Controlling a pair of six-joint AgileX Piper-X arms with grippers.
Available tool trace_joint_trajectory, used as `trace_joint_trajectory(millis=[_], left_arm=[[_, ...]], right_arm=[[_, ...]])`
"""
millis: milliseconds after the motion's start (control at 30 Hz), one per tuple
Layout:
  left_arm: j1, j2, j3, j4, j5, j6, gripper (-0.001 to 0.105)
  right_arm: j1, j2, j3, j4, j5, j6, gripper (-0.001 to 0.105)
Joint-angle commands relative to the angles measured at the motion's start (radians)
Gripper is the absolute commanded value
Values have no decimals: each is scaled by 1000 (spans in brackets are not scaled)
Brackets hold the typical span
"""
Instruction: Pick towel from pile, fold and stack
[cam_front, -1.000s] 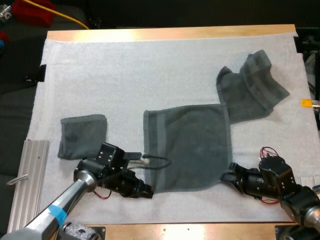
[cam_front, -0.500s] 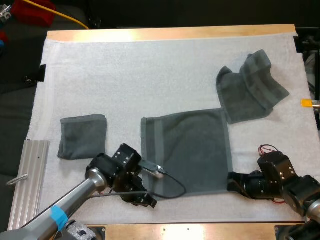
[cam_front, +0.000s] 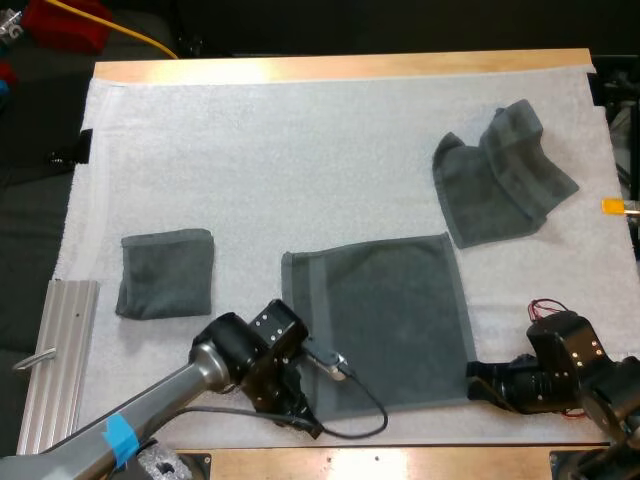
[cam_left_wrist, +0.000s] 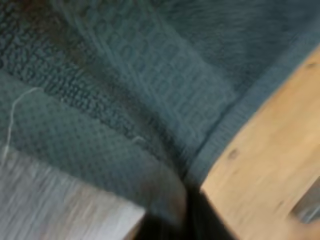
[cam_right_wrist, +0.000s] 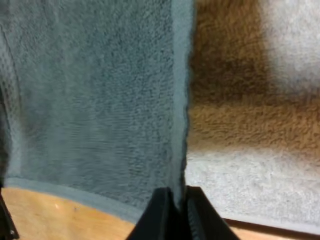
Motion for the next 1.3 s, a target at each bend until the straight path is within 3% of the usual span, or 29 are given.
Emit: trace_joint_trajectory(millis=[0,267,367,733,867,1133,1267], left_arm=[[26,-7,-2,-25,54,-14,0],[268,-7,-2,-129,268,-29,0],[347,-7,-2,-167,305,-33,0],[511,31,-2,-316,321,-86,0],[519,85,-2,-367,323,-101,0],[519,153,-2,-505,321,-168,0],[519,171,-2,-579,273,-196,0]], right_arm=[[1,-1,-10,-24,0,26,1],[-1,10,-10,-287,-24,246,1],[-1,40,-10,-357,-24,289,1],[-1,234,-10,-637,-18,362,1],[-1,296,-10,-770,14,377,1],[-1,381,-10,-859,106,393,1],[-1,415,-10,-918,170,404,1]])
